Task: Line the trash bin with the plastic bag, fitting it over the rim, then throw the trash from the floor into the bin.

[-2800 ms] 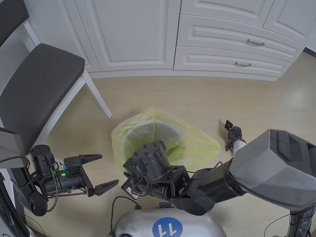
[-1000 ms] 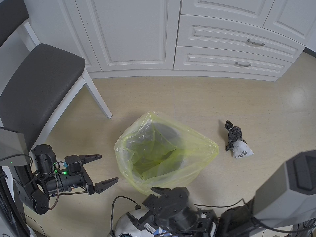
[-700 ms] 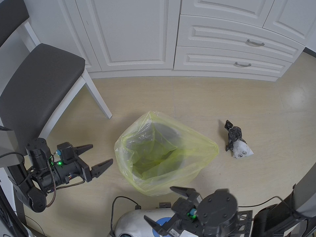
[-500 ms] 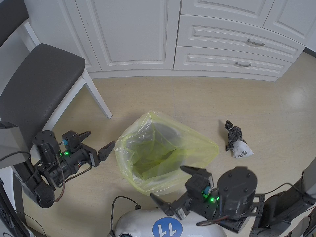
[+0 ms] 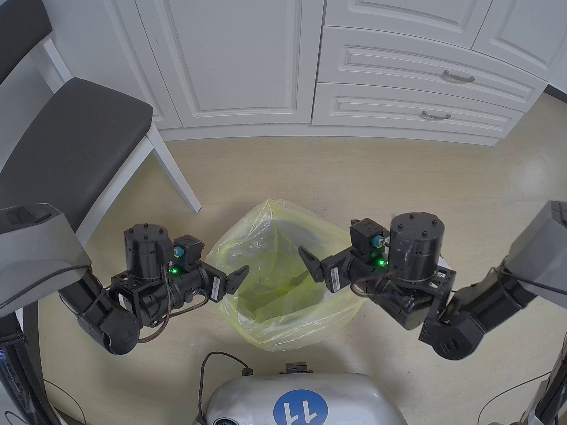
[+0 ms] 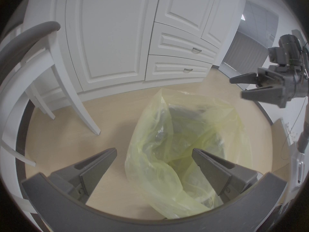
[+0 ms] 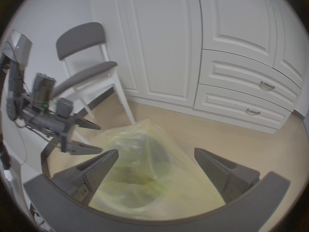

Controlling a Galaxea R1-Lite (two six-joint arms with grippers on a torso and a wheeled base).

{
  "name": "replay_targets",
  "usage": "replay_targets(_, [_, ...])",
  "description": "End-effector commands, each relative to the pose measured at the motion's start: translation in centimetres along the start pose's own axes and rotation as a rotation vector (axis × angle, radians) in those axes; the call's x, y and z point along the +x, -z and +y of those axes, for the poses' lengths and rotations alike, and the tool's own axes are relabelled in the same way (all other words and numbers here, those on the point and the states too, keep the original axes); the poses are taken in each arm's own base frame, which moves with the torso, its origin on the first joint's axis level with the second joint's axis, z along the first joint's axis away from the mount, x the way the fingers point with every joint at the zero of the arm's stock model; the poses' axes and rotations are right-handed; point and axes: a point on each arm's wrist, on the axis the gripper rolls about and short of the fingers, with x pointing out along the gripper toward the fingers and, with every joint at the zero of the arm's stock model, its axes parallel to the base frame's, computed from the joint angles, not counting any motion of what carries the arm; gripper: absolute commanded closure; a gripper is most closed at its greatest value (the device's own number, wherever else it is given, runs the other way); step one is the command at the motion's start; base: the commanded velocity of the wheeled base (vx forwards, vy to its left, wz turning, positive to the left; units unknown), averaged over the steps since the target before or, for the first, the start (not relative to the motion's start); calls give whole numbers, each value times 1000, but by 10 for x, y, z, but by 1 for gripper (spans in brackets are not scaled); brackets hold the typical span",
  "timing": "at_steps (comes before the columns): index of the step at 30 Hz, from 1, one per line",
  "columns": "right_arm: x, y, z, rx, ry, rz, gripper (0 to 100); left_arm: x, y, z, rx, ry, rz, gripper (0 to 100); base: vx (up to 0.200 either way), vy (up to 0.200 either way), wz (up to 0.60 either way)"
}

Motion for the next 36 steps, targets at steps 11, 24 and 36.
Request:
replay_targets(11, [80, 55, -47, -22, 159, 87, 0, 35, -29, 5, 31, -177, -50, 0, 0, 0, 0])
replay_targets(24, [117, 57, -44, 11, 225, -50, 0, 58, -34, 35, 7, -264, -96, 0, 0, 0, 0])
replay_targets(36, [131, 35, -74, 91, 303, -169, 0, 52, -43, 42, -4, -287, -135, 0, 0, 0, 0])
